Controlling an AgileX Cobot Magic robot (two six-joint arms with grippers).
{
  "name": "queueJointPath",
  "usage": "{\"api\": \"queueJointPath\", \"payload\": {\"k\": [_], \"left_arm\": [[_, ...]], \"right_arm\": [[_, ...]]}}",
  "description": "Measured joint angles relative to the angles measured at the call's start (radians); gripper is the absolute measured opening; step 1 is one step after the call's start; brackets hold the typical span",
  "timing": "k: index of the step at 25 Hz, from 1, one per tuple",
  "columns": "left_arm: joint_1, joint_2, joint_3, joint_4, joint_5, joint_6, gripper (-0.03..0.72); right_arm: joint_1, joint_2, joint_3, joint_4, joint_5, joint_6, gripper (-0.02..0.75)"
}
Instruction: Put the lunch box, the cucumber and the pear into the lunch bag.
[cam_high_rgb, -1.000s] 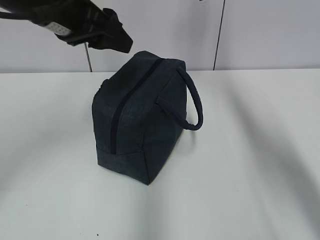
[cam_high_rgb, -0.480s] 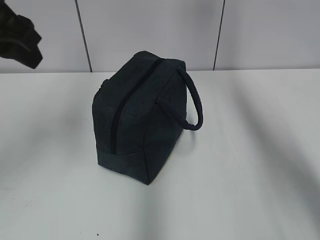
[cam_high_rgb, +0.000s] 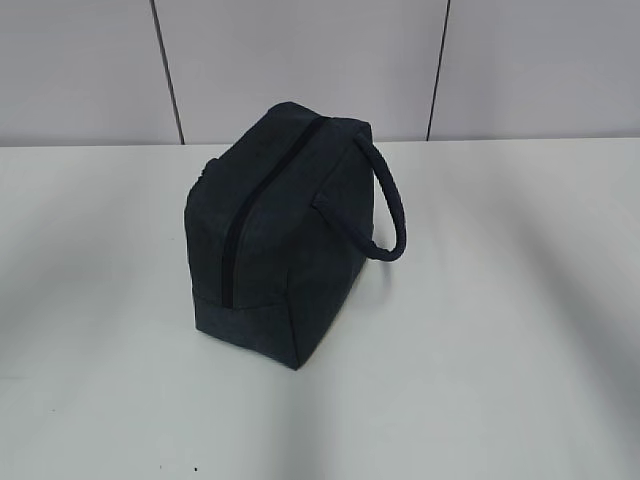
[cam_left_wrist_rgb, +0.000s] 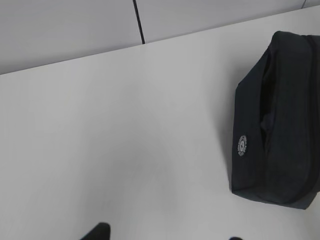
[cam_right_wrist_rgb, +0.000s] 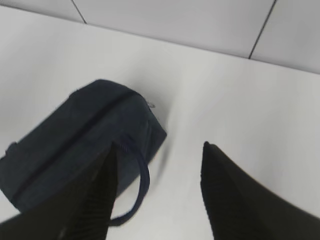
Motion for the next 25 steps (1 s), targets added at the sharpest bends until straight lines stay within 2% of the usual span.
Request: {"api": "queueJointPath", "payload": {"k": [5, 11, 25], "left_arm": [[0.000, -0.107, 0.000, -0.002, 0.024, -0.014, 0.422], [0.000, -0.286, 0.042, -0.024, 0.029, -0.017, 0.424], [0.000, -0.758, 0.465, -0.135, 0.040, -0.065, 0.424]], "right_arm": [[0.000, -0.250, 0.305, -0.039, 0.000, -0.002, 0.424], [0.000, -0.535, 0.550, -0.063, 0.000, -0.006, 0.423], [0.000, -1.214, 1.083, -0.067, 0.004, -0.167, 0.422]]}}
